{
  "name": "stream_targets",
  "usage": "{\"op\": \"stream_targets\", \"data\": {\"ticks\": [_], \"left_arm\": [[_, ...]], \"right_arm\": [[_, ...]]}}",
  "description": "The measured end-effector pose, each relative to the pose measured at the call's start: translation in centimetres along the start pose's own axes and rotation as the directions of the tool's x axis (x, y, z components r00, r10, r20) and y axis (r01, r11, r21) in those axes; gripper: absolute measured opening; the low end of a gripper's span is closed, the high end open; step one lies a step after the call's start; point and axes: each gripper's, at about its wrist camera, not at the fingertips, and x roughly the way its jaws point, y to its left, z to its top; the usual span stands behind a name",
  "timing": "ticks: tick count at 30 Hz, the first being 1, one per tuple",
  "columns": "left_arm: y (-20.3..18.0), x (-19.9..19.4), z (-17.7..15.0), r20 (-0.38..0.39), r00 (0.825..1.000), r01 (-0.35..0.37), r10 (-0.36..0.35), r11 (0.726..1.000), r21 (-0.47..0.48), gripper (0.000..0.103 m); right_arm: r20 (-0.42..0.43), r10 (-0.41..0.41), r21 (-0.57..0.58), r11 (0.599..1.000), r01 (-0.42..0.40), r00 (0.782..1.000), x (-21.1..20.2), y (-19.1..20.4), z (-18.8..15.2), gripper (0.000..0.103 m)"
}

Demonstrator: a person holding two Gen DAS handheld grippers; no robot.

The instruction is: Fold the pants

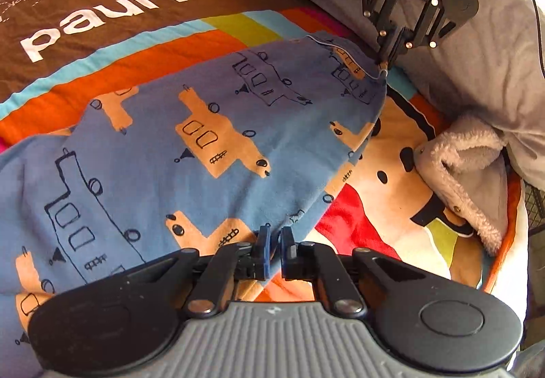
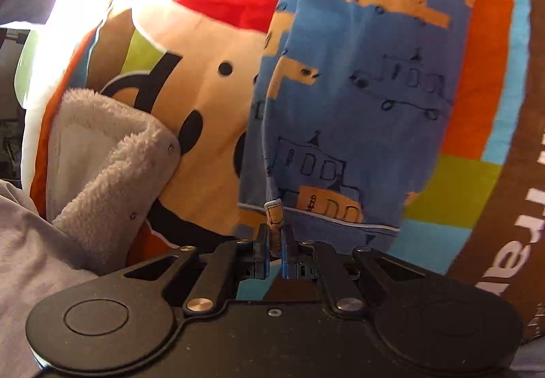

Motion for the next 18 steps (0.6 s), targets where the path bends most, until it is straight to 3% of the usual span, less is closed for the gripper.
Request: {"op": "stream_targets", "data": {"ticks": [2,12,15,18], "left_arm": [[-0.2,0.2,-0.1,-0.011,1.0,0.003,-0.003,1.0,0.012,0.006],[-0.4,0.4,-0.5,-0.062,0.998,0.006,-0.004,0.999,0.038,0.006],[-0.8,-0.3,-0.6,-0.056,0.998,0.017,-0.013,0.998,0.063,0.006],[-0.2,-2.0,-1.0,-0.012,1.0,-0.021,0.021,0.998,0.058,0.006]], "right_arm": [[-0.005,0.031,0.016,0.999,-0.031,1.0,1.2,0.6,0.0,0.005],[-0.107,-0.012,-0.002,1.0,0.012,0.994,4.7,2.8,-1.3,0.003],[-0.122,-0.003,0.009,1.0,0.005,0.992,4.8,3.0,-1.4,0.016],[-0.006,-0.055,0.118,0.991,0.055,0.998,1.6,1.8,-0.4,0.02]]}}
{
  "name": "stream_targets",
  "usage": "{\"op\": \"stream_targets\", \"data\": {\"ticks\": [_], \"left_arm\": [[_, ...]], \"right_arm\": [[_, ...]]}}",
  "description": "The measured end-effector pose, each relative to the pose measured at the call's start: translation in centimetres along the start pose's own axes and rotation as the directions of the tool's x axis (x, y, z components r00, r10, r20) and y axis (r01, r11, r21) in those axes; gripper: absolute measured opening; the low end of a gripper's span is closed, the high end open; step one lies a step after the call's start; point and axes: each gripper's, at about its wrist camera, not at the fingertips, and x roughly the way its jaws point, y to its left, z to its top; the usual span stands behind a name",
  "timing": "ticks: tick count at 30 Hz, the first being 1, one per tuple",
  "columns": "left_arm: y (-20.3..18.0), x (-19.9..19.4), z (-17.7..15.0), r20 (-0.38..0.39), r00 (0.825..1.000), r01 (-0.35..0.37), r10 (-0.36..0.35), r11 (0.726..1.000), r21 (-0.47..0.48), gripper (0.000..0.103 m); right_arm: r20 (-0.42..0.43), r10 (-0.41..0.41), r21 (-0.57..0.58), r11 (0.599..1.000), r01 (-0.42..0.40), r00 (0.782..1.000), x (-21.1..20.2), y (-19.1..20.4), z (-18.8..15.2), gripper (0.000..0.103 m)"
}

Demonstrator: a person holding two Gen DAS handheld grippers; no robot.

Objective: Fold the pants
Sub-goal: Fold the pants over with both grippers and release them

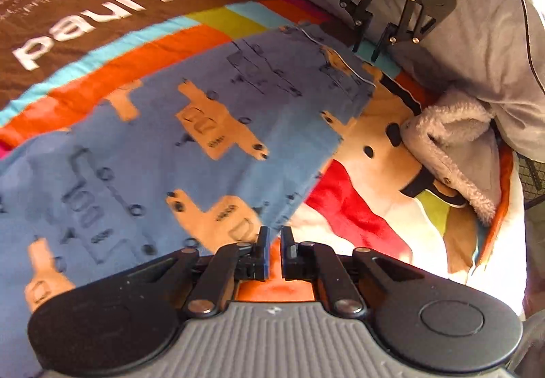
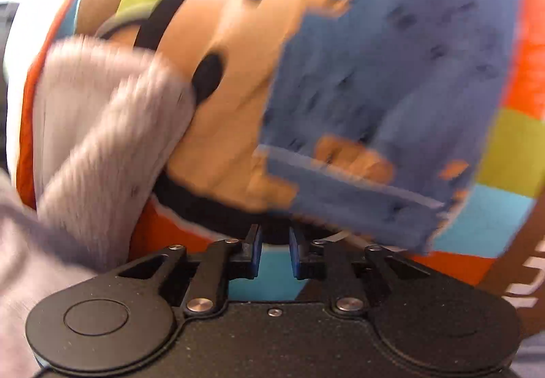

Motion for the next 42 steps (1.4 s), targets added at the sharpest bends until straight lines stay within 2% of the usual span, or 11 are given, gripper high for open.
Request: {"op": "stream_targets", "data": {"ticks": [3,10,17,22,25,27,30,33,35,39,42], "left_arm": [[2.1,-1.4,-0.7,0.016,0.998,-0.066,0.068,0.996,-0.064,0.006],[5.7,-1.6,-2.3,-0.052,0.993,-0.116,0.11,0.985,-0.13,0.007],[5.2,-3.9,-3.6,-0.016,0.997,-0.072,0.071,0.99,-0.118,0.009],[9.1,-5.3,-3.6,0.001,0.974,-0.218,0.226,0.941,-0.259,0.016],[8.6,-4.1,-3.9,-0.071,0.968,-0.251,0.242,0.955,-0.158,0.016],[7.2,-4.2,-4.2,-0.077,0.967,-0.248,0.242,0.965,-0.079,0.016],[8.1,-5.3,-4.2,-0.045,0.974,-0.228,0.224,0.957,-0.181,0.017],[9.6,-5.8,-4.4,-0.047,0.964,-0.266,0.263,0.929,-0.257,0.016],[10.2,-6.0,-4.7,-0.051,0.961,-0.274,0.27,0.923,-0.269,0.016],[10.2,-6.8,-5.3,-0.04,0.959,-0.282,0.282,0.925,-0.253,0.016],[10.7,-7.5,-5.6,-0.022,0.957,-0.285,0.29,0.919,-0.272,0.02]], "right_arm": [[0.232,-0.059,0.155,0.988,0.023,0.971,-4.0,-1.5,2.0,0.035],[0.554,-0.233,0.443,0.895,-0.045,0.799,-4.4,-4.7,8.3,0.043],[0.499,-0.081,0.373,0.918,-0.13,0.863,-0.9,-0.2,8.7,0.054],[0.608,-0.146,0.523,0.813,-0.255,0.78,-3.4,-3.1,6.7,0.058],[0.575,-0.164,0.528,0.822,-0.211,0.801,-3.8,-5.1,8.4,0.06],[0.621,-0.196,0.519,0.828,-0.212,0.759,-5.0,-6.5,9.3,0.06],[0.69,-0.26,0.527,0.82,-0.222,0.675,-6.6,-8.8,11.7,0.061],[0.674,-0.359,0.567,0.812,-0.14,0.646,-7.1,-10.9,15.4,0.066],[0.662,-0.372,0.561,0.822,-0.1,0.651,-6.8,-11.7,17.0,0.066],[0.6,-0.312,0.527,0.847,-0.07,0.737,-4.4,-11.6,17.3,0.066],[0.606,-0.308,0.547,0.831,-0.102,0.733,-4.9,-11.3,15.1,0.066]]}}
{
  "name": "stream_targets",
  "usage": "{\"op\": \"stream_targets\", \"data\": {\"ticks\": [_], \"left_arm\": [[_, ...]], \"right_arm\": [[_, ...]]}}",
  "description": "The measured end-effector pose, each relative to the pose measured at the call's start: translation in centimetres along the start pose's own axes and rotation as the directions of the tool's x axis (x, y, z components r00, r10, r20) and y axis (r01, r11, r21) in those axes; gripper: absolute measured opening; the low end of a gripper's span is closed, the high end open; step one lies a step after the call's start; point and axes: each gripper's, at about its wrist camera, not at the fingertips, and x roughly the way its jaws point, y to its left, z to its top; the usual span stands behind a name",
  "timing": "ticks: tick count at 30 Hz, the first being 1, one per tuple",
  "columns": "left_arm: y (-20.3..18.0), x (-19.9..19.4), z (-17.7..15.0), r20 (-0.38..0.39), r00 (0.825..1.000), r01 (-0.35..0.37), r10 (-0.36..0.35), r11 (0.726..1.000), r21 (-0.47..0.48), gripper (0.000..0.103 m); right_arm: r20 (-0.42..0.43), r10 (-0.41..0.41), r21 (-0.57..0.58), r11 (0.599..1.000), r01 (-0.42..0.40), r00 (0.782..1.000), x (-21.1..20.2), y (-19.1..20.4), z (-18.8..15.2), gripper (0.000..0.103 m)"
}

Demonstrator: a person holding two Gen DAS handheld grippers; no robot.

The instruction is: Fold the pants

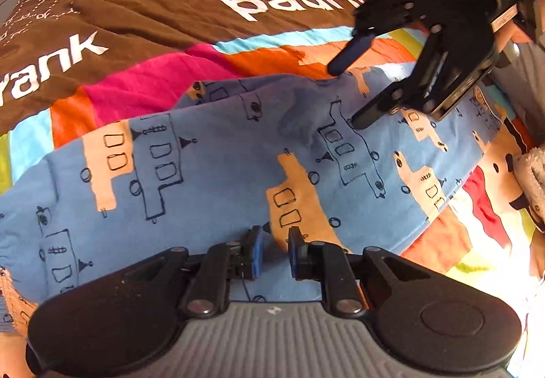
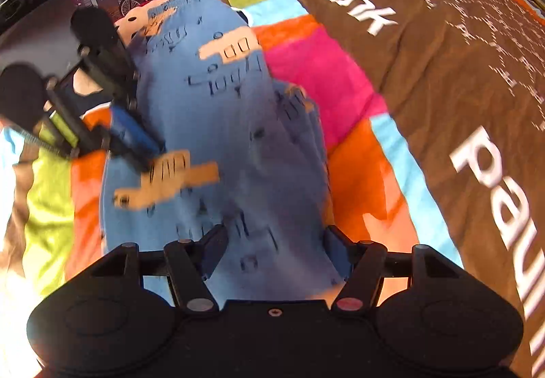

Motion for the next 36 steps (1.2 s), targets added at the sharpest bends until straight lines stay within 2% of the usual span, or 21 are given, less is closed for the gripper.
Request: {"op": "stream_targets", "data": {"ticks": [2,4,6,10,11,12,17,24,26,28,30,34,36], "left_arm": [[0.4,0.2,0.1,0.011,1.0,-0.002,0.003,1.0,-0.012,0.029],[0.3,0.3,-0.2,0.007,1.0,0.001,-0.001,1.0,-0.011,0.029],[-0.2,0.3,-0.5,0.005,1.0,0.008,-0.008,1.0,0.012,0.029],[-0.9,0.7,-1.0,0.0,1.0,0.006,-0.006,0.999,0.051,0.03],[-1.0,0.7,-1.1,0.002,1.0,0.004,-0.004,0.998,0.055,0.03],[-1.2,0.7,-1.3,0.005,1.0,0.004,-0.004,0.998,0.057,0.03],[-1.1,0.7,-1.7,0.019,1.0,0.008,-0.009,0.998,0.062,0.03],[-1.1,0.9,-2.0,0.027,1.0,0.008,-0.009,0.998,0.063,0.03],[-1.1,0.9,-2.0,0.027,1.0,0.005,-0.007,0.997,0.071,0.03],[-1.2,0.9,-2.0,0.025,1.0,0.003,-0.005,0.997,0.081,0.03],[-1.3,1.0,-2.0,0.024,1.0,0.002,-0.004,0.996,0.088,0.03],[-1.6,1.1,-2.2,0.029,1.0,-0.008,0.005,0.995,0.102,0.03],[-1.7,1.1,-2.1,0.028,1.0,-0.012,0.009,0.995,0.101,0.03]], "right_arm": [[0.048,0.053,0.094,0.994,-0.057,0.997,-1.4,-1.3,0.1,0.066],[0.086,0.11,0.218,0.968,-0.127,0.99,-2.1,-2.8,0.8,0.065],[0.122,0.143,0.274,0.946,-0.171,0.982,-1.8,-4.0,2.2,0.061],[0.144,0.213,0.247,0.938,-0.243,0.966,0.3,-4.9,5.8,0.033],[0.146,0.226,0.244,0.935,-0.257,0.963,0.8,-5.1,6.5,0.028],[0.15,0.235,0.244,0.932,-0.266,0.96,1.4,-5.3,7.2,0.027],[0.1,0.26,0.241,0.93,-0.277,0.96,4.1,-5.9,9.2,0.018],[0.006,0.288,0.256,0.925,-0.28,0.958,6.6,-6.0,9.2,0.016],[0.047,0.292,0.275,0.916,-0.293,0.955,6.5,-6.3,9.1,0.003],[0.143,0.276,0.338,0.889,-0.309,0.951,5.6,-7.7,9.2,0.002],[0.19,0.245,0.384,0.873,-0.301,0.951,5.0,-9.0,9.2,0.002],[0.096,0.23,0.356,0.9,-0.25,0.968,6.2,-8.8,8.7,0.003],[0.101,0.206,0.387,0.893,-0.229,0.973,6.0,-9.0,8.5,0.008]]}}
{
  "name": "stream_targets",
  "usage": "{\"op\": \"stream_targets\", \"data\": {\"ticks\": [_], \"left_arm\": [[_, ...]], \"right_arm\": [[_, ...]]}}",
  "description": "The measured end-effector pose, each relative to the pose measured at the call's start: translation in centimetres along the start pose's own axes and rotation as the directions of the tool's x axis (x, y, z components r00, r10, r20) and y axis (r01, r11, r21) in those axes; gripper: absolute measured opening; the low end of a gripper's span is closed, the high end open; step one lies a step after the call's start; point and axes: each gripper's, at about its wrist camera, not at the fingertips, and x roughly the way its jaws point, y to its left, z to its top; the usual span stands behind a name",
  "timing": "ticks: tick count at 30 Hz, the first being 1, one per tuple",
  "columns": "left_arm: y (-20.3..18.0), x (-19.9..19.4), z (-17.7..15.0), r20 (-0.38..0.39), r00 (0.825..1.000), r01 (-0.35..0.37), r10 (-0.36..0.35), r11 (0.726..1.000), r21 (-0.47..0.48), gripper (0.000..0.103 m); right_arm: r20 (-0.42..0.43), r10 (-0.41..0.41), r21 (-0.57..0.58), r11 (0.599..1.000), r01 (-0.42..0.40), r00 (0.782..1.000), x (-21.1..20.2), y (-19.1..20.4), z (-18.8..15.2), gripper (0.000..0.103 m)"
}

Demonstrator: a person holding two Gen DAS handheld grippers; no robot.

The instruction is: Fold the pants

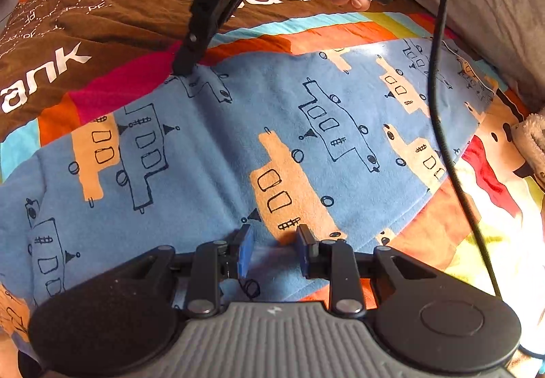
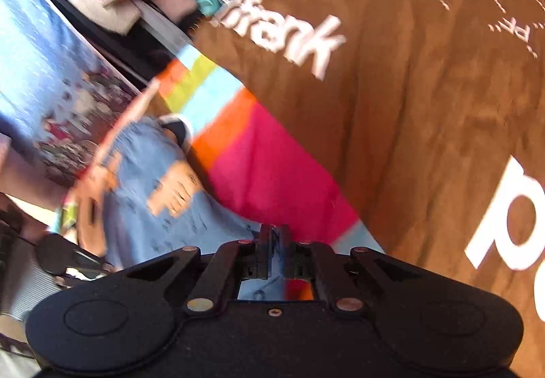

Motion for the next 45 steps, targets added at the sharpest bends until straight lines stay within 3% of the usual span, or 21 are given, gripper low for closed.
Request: {"op": "stream_targets", "data": {"ticks": [2,4,6,8,12,13,14,16,18,19,21,24,27,28,29,31,33,35,40,43,45], "left_arm": [[0.2,-0.3,0.2,-0.002,1.0,0.005,-0.005,1.0,-0.011,0.031],[0.6,-1.0,0.6,0.012,1.0,0.004,-0.004,1.0,-0.027,0.03],[1.6,-2.0,0.8,0.044,0.999,-0.01,0.012,0.999,-0.049,0.03],[3.0,-2.6,1.2,0.058,0.997,-0.039,0.044,0.996,-0.083,0.032],[6.4,-2.2,1.0,0.004,0.994,-0.104,0.106,0.987,-0.122,0.033],[6.9,-2.1,0.8,-0.004,0.994,-0.107,0.107,0.988,-0.115,0.034],[7.1,-2.3,0.7,-0.006,0.994,-0.106,0.106,0.989,-0.102,0.034],[7.2,-2.8,0.7,-0.014,0.993,-0.115,0.114,0.991,-0.075,0.034],[7.0,-3.3,1.2,-0.015,0.994,-0.107,0.106,0.992,-0.068,0.032],[6.8,-3.5,1.5,-0.009,0.996,-0.093,0.093,0.993,-0.071,0.033],[5.6,-3.5,2.4,0.012,0.999,-0.04,0.041,0.997,-0.068,0.033],[2.0,-2.6,2.8,0.012,0.999,0.038,-0.038,0.999,0.014,0.04],[-0.7,-0.7,1.3,-0.073,0.996,0.056,-0.049,0.993,0.104,0.044],[-1.1,-0.5,0.5,-0.074,0.997,0.04,-0.031,0.99,0.132,0.044],[-1.3,-0.7,0.0,-0.071,0.997,0.038,-0.027,0.988,0.147,0.045],[-1.2,-1.2,-0.2,-0.092,0.995,0.057,-0.045,0.99,0.131,0.045],[-1.0,-1.5,0.4,-0.115,0.992,0.065,-0.05,0.989,0.131,0.045],[-0.5,-1.7,1.7,-0.119,0.991,0.084,-0.065,0.984,0.16,0.045],[-3.5,-0.3,6.9,-0.097,0.99,0.124,-0.099,0.946,0.299,0.05],[-5.8,1.5,9.8,-0.093,0.984,0.173,-0.15,0.915,0.363,0.05],[-7.6,3.1,11.2,-0.116,0.976,0.214,-0.183,0.892,0.399,0.051]], "right_arm": [[0.089,-0.021,0.04,0.999,0.018,0.996,-1.9,0.1,-0.1,0.031],[0.156,-0.046,0.051,0.998,0.038,0.987,-4.1,0.6,-0.7,0.04],[0.17,-0.024,0.035,0.999,0.018,0.985,-5.2,1.6,-1.9,0.041],[0.12,0.039,0.032,0.999,-0.043,0.992,-4.9,2.2,-3.6,0.041],[-0.002,0.1,0.059,0.993,-0.1,0.995,-3.4,1.7,-7.5,0.04],[-0.014,0.068,0.073,0.995,-0.067,0.998,-3.5,1.2,-8.6,0.039],[-0.004,0.018,0.088,0.996,-0.018,1.0,-4.1,0.5,-9.6,0.029],[0.063,-0.095,0.163,0.983,0.084,0.993,-6.5,-1.0,-11.2,0.021],[0.131,-0.188,0.207,0.965,0.159,0.973,-9.5,-1.3,-12.7,0.037],[0.16,-0.2,0.207,0.964,0.165,0.967,-10.6,-1.1,-13.5,0.046],[0.194,-0.152,0.25,0.963,0.101,0.969,-11.8,-0.6,-15.1,0.048],[0.217,-0.067,0.3,0.954,-0.001,0.974,-11.1,0.6,-17.8,0.056],[0.177,-0.096,0.332,0.943,0.033,0.98,-9.7,1.6,-20.8,0.056],[0.173,-0.129,0.362,0.93,0.059,0.976,-10.3,1.7,-22.4,0.053],[0.195,-0.154,0.405,0.912,0.063,0.969,-11.0,1.5,-24.3,0.043],[0.229,-0.232,0.498,0.862,0.091,0.945,-13.0,1.8,-27.6,0.041],[0.239,-0.346,0.565,0.809,0.159,0.907,-14.8,2.9,-30.4,0.045],[0.264,-0.428,0.646,0.744,0.171,0.864,-16.5,4.1,-33.2,0.063],[0.302,-0.624,0.815,0.561,0.144,0.72,-18.5,6.3,-39.3,0.067],[0.369,-0.683,0.848,0.525,0.073,0.631,-18.4,6.8,-40.5,0.067],[0.421,-0.673,0.844,0.537,0.011,0.608,-17.8,6.1,-40.0,0.067]]}}
